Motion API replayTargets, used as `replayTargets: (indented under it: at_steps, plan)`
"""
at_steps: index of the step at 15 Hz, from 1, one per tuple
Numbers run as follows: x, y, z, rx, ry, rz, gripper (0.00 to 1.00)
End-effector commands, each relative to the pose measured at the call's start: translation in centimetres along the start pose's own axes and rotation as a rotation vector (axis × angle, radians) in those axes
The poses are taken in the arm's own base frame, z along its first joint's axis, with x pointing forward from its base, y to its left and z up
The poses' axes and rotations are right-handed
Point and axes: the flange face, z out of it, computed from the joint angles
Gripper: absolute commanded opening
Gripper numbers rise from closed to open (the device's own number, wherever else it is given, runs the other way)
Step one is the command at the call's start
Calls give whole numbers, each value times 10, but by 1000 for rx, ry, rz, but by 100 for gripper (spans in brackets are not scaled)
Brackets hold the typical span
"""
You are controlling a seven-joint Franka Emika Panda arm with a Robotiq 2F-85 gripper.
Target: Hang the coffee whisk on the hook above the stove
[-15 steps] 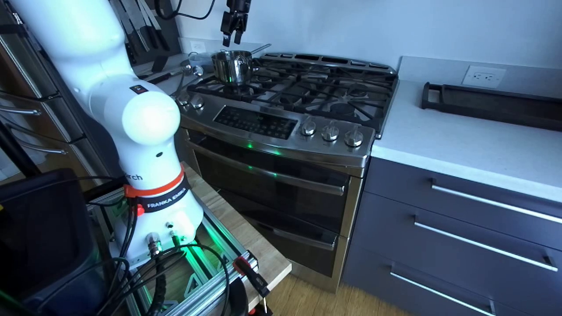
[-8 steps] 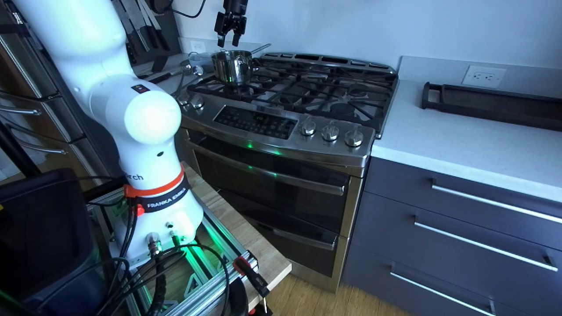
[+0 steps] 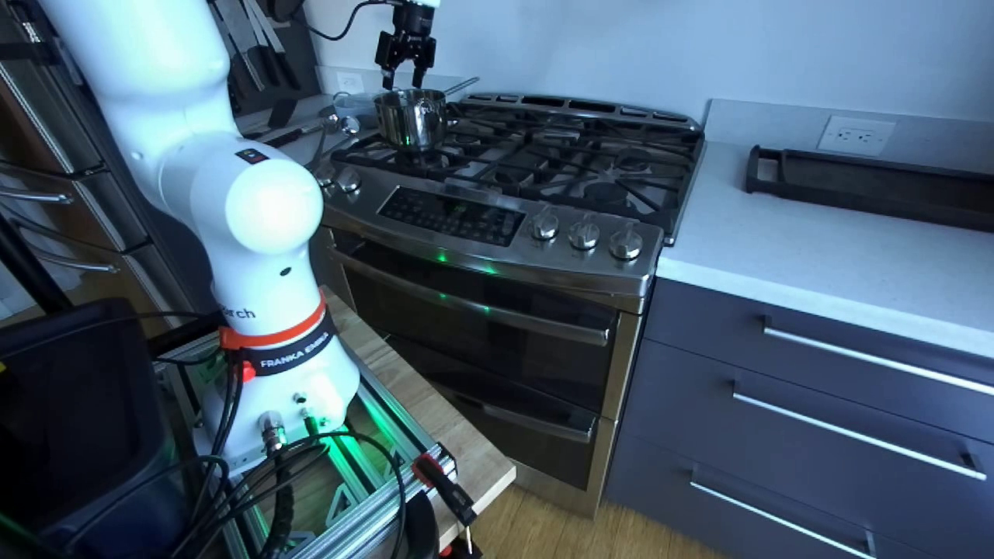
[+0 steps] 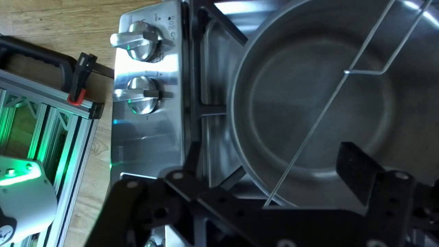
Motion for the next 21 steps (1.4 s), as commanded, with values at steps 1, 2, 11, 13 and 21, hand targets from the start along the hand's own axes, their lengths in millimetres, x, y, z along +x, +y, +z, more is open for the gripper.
replayTargets:
  at_steps: [1,2,11,13,21]
  plan:
    - [-11,-8,6,49,-13,22,100]
    - [-12,-10,7,64,-15,21,100]
    - [-15,-23,21,169,-32,15,99]
    - [-14,-24,26,174,-35,17,80]
    - [-8,-25,29,191,-28,28,13]
